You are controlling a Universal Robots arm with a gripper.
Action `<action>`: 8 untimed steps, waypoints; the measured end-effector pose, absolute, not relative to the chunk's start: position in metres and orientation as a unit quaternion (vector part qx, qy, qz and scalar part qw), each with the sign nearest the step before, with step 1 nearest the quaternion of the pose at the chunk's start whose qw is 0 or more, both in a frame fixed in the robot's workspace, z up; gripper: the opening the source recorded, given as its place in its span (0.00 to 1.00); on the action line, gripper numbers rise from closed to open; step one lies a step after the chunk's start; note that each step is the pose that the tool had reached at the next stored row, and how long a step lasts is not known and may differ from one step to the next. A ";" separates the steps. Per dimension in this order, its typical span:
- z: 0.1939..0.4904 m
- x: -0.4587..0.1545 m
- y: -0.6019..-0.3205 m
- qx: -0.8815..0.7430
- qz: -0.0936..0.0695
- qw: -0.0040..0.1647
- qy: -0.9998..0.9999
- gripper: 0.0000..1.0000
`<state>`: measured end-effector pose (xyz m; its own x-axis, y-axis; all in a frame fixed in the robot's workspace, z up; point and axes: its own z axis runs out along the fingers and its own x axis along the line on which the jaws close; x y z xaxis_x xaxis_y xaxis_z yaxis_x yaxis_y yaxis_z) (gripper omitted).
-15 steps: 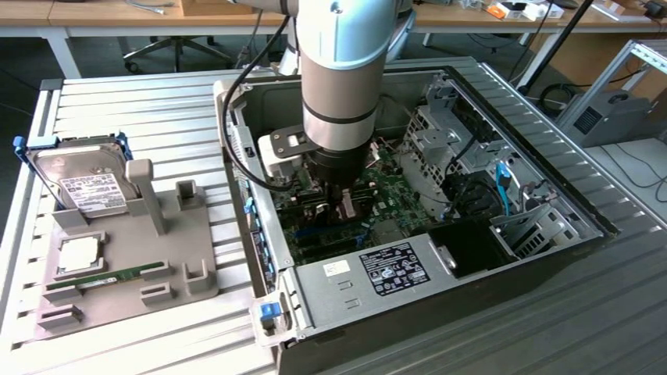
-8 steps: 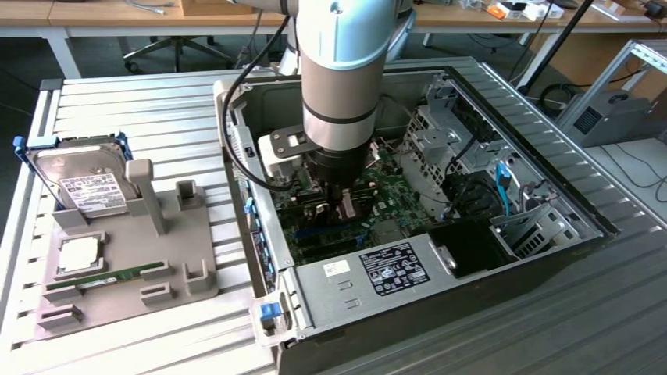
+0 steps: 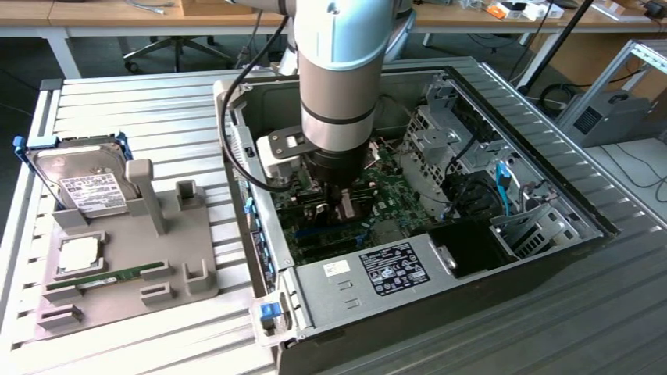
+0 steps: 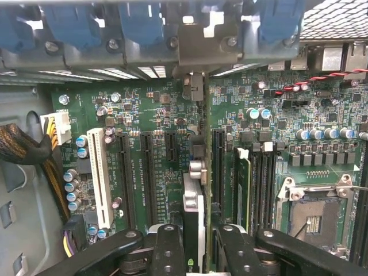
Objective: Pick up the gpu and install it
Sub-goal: 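Insert the gpu into the slot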
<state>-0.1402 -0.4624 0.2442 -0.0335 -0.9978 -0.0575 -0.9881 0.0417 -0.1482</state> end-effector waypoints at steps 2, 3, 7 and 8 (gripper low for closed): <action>0.244 -0.141 -0.462 -0.691 -0.034 0.073 0.718 0.27; 0.244 -0.141 -0.462 -0.691 -0.034 0.073 0.718 0.27; 0.244 -0.141 -0.462 -0.691 -0.034 0.073 0.718 0.27; 0.244 -0.141 -0.462 -0.691 -0.034 0.073 0.718 0.27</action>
